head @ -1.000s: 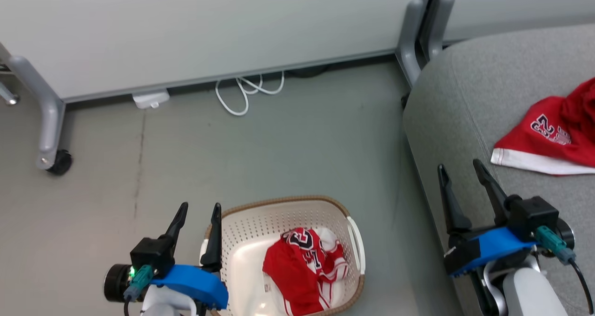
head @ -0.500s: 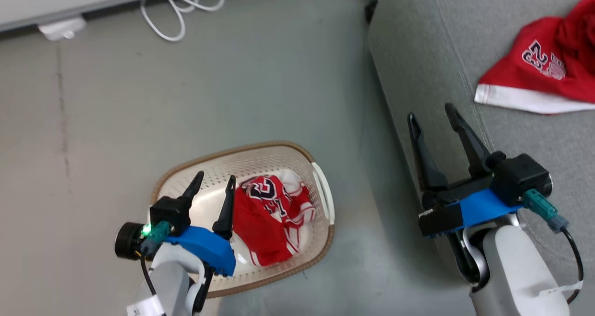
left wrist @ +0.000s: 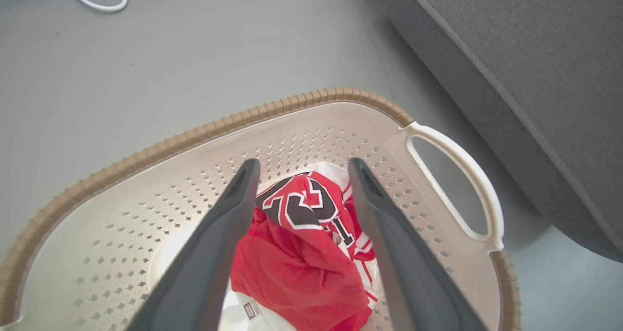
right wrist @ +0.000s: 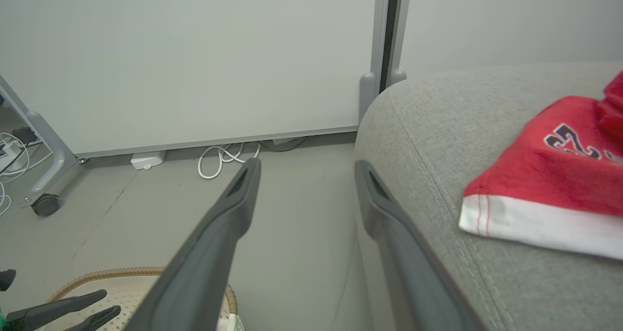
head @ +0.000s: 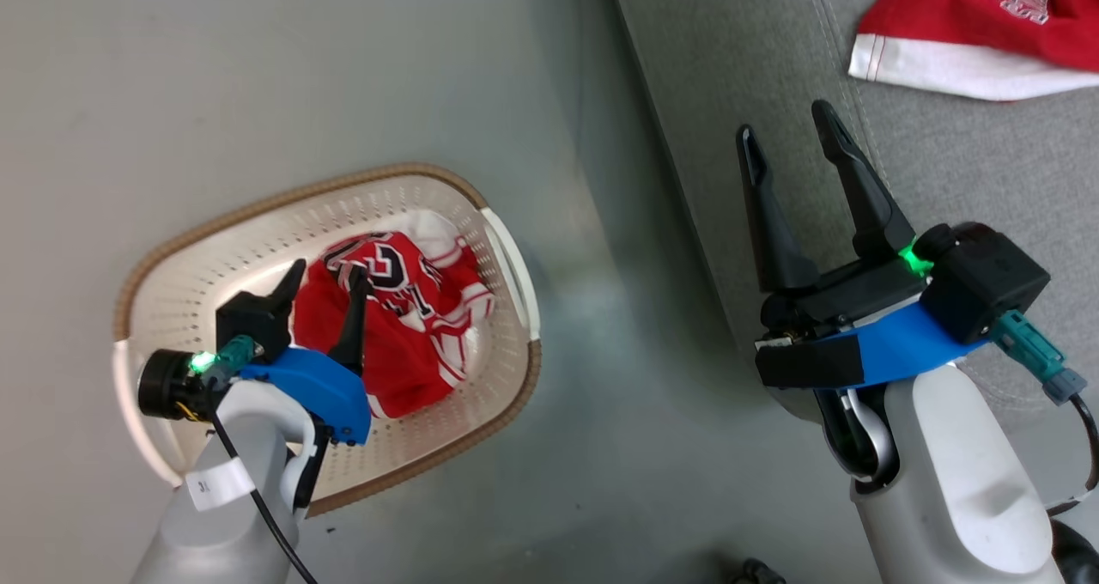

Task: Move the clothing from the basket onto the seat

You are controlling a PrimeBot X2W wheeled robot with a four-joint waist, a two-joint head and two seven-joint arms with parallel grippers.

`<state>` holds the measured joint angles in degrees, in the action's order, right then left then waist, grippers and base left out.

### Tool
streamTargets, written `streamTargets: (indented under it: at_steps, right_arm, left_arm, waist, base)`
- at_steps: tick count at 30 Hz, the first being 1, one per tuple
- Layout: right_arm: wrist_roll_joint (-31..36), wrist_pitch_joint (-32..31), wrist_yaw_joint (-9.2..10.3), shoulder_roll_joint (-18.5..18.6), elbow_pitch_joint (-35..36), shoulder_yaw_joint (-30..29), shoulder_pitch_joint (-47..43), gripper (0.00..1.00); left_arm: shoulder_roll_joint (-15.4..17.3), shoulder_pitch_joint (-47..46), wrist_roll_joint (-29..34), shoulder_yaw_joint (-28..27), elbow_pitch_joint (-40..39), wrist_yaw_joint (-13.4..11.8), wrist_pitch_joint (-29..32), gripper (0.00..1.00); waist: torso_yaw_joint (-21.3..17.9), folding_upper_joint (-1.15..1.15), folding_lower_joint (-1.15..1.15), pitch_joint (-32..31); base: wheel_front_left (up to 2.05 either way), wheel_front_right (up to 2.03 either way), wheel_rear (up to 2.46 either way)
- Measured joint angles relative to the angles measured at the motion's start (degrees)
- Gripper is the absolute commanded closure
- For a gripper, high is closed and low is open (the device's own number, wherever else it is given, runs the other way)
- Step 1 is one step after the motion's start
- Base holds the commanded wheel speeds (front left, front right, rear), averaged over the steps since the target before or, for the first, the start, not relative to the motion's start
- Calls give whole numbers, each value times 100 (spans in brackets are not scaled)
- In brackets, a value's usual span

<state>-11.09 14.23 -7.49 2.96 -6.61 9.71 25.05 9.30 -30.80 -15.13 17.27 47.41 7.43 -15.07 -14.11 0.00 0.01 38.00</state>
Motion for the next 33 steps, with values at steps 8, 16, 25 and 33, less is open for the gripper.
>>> streamTargets:
  at_steps: [8, 16, 25, 33]
  right_arm:
    - [-272, 65, 0, 0, 155, 218, 225, 0]
    - [-449, 73, 0, -1, 333, 296, 370, 0]
    - [-515, 73, 0, -1, 400, 353, 401, 0]
    - [-514, 74, 0, -1, 393, 350, 407, 0]
  left_arm:
    - [102, -464, -20, -66, 627, 0, 0, 0]
    - [167, -884, -94, -96, 1425, -41, 64, 0]
    - [141, -1169, -197, -141, 2020, -220, 286, 0]
    - [59, -1306, -196, 0, 2220, -180, 278, 100]
  waist:
    - [-365, 0, 0, 727]
    - [-596, 0, 0, 1199]
    - [-630, 0, 0, 1301]
    - [-577, 0, -1, 1298]
  base:
    - [0, 0, 0]
    - [0, 0, 0]
    - [0, 0, 0]
    - [0, 0, 0]
